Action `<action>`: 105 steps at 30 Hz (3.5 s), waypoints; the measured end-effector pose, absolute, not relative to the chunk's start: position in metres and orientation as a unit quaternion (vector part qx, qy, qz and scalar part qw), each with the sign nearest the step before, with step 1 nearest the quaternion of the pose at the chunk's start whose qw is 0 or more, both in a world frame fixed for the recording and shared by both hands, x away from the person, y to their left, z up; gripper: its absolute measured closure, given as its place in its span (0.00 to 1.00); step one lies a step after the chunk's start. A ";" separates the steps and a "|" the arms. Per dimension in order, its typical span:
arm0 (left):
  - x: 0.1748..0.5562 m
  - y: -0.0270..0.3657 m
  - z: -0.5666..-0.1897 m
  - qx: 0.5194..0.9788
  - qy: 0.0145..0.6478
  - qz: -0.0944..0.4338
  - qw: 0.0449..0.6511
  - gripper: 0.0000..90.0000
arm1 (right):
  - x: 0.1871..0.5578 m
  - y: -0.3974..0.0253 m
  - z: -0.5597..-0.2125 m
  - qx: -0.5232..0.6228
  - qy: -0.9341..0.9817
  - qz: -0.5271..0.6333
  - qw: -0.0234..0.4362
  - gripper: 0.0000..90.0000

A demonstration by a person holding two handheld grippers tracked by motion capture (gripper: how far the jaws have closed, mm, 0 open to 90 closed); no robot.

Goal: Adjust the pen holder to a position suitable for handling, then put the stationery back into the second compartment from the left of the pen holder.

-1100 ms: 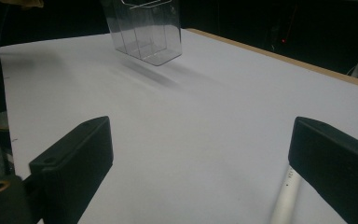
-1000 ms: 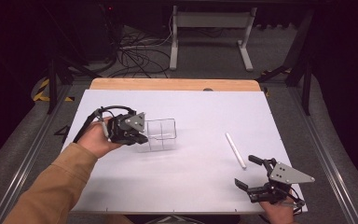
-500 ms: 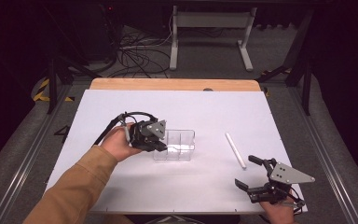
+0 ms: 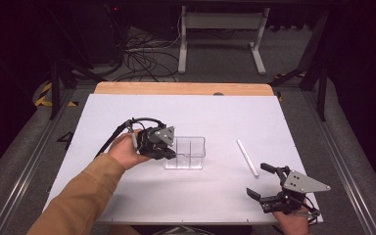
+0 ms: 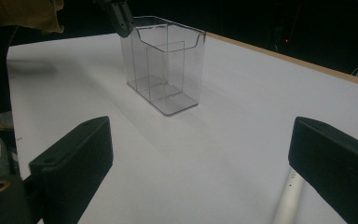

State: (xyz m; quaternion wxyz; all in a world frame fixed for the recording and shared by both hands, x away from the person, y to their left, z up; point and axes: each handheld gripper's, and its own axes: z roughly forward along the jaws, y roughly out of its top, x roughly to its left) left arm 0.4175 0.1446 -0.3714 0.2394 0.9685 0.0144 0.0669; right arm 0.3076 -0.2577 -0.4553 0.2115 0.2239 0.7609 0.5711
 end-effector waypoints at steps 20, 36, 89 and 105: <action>0.400 0.180 -0.338 0.924 0.067 0.095 0.364 0.43 | 0.308 -0.259 -0.453 0.225 0.760 0.571 0.212 0.08; 0.359 0.217 -0.338 0.848 0.141 0.124 0.495 0.18 | 0.310 -0.258 -0.447 0.233 0.753 0.574 0.224 0.04; 0.284 0.285 -0.429 0.752 0.274 0.202 0.565 0.03 | 0.366 -0.221 -0.396 0.320 0.771 0.480 0.269 0.21; 0.282 0.282 -0.432 0.748 0.277 0.210 0.565 0.04 | 0.393 -0.212 -0.401 0.374 0.790 0.437 0.211 0.33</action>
